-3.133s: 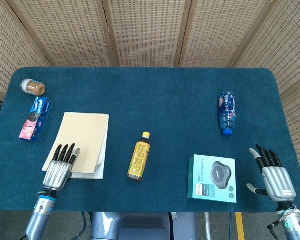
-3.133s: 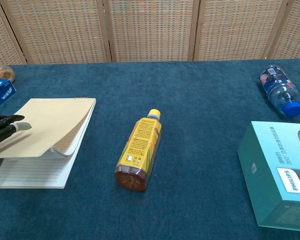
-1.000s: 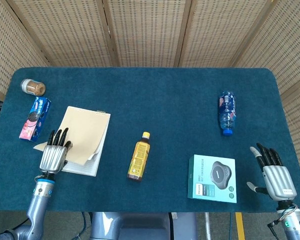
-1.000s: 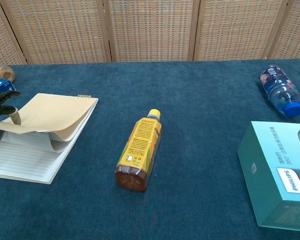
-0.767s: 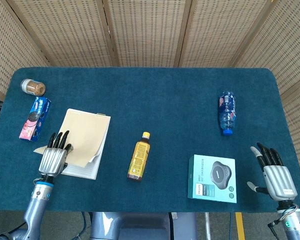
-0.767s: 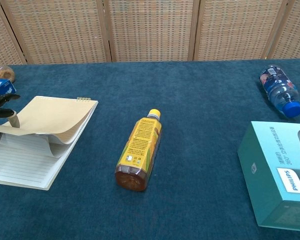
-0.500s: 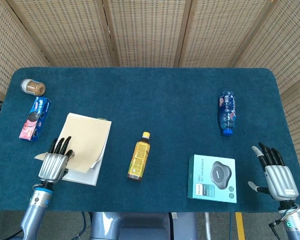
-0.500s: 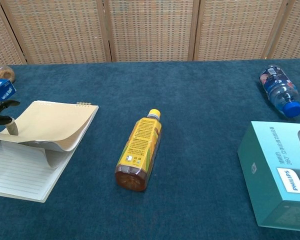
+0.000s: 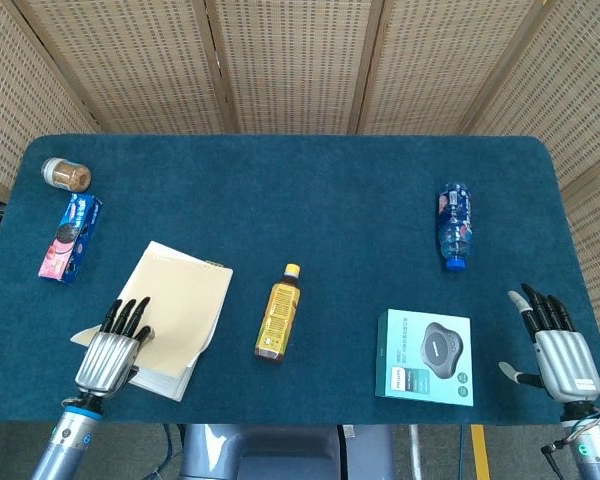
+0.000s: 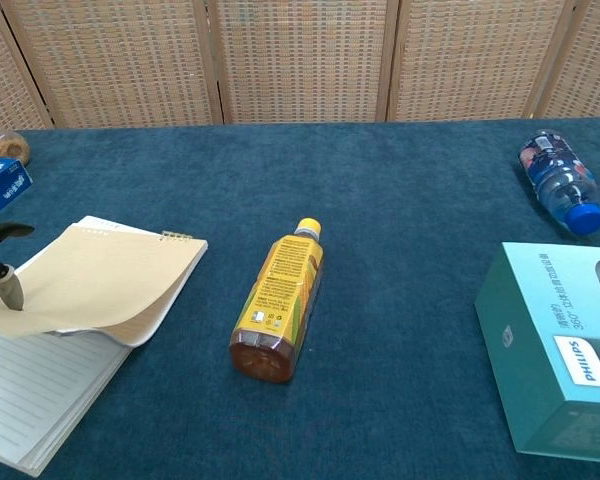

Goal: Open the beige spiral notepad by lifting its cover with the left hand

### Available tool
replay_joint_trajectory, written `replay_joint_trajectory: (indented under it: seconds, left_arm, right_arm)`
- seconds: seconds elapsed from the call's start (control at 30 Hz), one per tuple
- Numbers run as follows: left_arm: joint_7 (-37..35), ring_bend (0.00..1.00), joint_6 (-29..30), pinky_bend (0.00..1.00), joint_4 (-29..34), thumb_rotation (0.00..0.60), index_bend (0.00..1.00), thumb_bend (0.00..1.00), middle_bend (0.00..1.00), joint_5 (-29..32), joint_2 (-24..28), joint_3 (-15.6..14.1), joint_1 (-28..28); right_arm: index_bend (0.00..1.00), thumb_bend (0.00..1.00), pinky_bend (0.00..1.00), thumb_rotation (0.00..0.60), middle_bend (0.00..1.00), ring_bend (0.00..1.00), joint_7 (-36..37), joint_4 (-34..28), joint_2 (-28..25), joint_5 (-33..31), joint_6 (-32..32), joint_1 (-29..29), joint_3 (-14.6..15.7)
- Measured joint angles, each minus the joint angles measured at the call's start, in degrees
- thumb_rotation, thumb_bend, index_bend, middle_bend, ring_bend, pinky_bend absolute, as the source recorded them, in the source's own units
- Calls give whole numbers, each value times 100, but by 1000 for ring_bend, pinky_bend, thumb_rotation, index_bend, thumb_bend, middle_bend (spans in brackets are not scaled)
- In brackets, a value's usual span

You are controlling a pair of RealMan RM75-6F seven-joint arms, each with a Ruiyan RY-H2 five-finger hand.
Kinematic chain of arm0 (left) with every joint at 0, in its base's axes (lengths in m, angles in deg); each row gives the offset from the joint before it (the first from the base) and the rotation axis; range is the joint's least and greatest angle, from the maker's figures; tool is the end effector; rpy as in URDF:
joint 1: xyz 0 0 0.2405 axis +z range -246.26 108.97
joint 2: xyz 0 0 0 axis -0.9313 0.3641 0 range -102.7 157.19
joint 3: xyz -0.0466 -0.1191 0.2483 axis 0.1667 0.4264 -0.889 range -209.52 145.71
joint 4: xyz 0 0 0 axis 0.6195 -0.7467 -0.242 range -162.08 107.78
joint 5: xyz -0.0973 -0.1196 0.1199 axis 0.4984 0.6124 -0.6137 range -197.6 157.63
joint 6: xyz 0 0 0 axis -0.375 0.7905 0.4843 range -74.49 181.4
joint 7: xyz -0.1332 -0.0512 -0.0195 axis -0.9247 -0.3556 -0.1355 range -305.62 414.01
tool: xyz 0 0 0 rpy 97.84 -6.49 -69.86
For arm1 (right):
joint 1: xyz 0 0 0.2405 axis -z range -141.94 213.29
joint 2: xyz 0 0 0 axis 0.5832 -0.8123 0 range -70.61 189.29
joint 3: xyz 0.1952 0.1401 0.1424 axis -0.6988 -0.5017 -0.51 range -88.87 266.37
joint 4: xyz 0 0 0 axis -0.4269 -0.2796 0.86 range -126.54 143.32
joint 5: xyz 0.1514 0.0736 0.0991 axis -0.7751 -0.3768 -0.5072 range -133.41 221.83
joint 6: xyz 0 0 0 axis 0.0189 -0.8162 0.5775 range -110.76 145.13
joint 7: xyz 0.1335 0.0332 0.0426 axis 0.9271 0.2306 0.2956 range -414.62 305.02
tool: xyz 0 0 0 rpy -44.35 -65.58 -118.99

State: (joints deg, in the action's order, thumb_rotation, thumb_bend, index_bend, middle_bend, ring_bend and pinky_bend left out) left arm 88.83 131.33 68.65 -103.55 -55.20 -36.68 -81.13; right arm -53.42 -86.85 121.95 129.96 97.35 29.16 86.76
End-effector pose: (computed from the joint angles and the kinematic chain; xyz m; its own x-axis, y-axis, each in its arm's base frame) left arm -0.2678 0.1829 0.0415 0.6196 0.1760 0.7650 0.7807 -0.2398 -0.5771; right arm -0.3192 -0.1865 0.1738 0.3527 -0.0950 0.9309 -0.9357 -0.0324 0.3512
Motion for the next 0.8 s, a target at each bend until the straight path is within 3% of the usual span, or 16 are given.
replay_joint_trajectory:
  seconds: [0.37,0.8]
  left_arm:
    - [-59,0,334,0,212,600,825,720,0,-551,343,-509,390]
    - [-292,0,608,0,252,600,825,723,0,-947,902,-864,774]
  right_arm:
    - [0,0,0,600,0,0,19,-2,-13,2,6,8,-2]
    - [0,0,0,600,0,0,-52,-23,0,24,-1,10,16]
